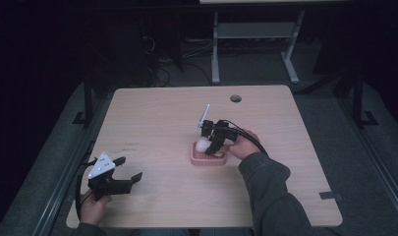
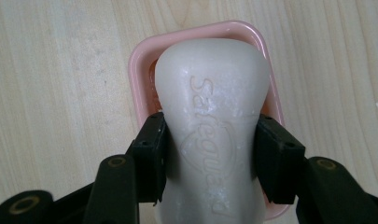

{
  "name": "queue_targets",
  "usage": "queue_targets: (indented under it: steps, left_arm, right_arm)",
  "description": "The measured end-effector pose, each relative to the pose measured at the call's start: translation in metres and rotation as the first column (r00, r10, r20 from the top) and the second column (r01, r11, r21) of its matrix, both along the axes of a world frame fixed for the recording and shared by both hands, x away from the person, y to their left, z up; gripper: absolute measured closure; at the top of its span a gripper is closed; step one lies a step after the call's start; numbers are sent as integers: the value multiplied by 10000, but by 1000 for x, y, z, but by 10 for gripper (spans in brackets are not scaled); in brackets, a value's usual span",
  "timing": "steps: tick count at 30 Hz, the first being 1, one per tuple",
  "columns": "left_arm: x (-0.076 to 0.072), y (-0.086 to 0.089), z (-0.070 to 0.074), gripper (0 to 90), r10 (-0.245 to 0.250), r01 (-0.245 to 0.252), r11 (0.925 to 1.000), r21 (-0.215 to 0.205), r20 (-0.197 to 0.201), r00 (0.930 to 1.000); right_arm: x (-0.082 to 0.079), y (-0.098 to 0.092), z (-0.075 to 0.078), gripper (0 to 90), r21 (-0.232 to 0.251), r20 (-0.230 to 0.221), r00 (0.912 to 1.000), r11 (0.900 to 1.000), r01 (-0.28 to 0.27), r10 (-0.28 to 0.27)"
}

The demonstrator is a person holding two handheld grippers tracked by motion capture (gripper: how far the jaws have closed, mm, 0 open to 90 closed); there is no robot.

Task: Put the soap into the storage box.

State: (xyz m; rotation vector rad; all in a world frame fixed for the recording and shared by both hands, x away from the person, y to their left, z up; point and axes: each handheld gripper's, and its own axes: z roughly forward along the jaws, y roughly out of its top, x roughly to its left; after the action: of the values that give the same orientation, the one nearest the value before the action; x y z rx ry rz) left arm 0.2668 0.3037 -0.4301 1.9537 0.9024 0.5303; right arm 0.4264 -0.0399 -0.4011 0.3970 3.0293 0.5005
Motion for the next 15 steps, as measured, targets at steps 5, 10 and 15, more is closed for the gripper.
queue_targets:
  steps: [5, 10, 15]
  left_arm:
    - [0, 0, 0, 145, -25, 25, 10000, 24, -1, 10000]
    - [0, 0, 0, 145, -8, 8, 10000, -5, -3, 10000]
    - [0, 0, 0, 145, -12, 12, 10000, 22, -13, 10000]
  right_arm:
    - [2, 2, -2, 491, 1, -41, 10000, 10000, -30, 30]
    - [4, 4, -5, 490, 2, -130, 9999, 10000, 2, -2]
    - [4, 5, -7, 490, -53, -159, 9999, 10000, 14, -15]
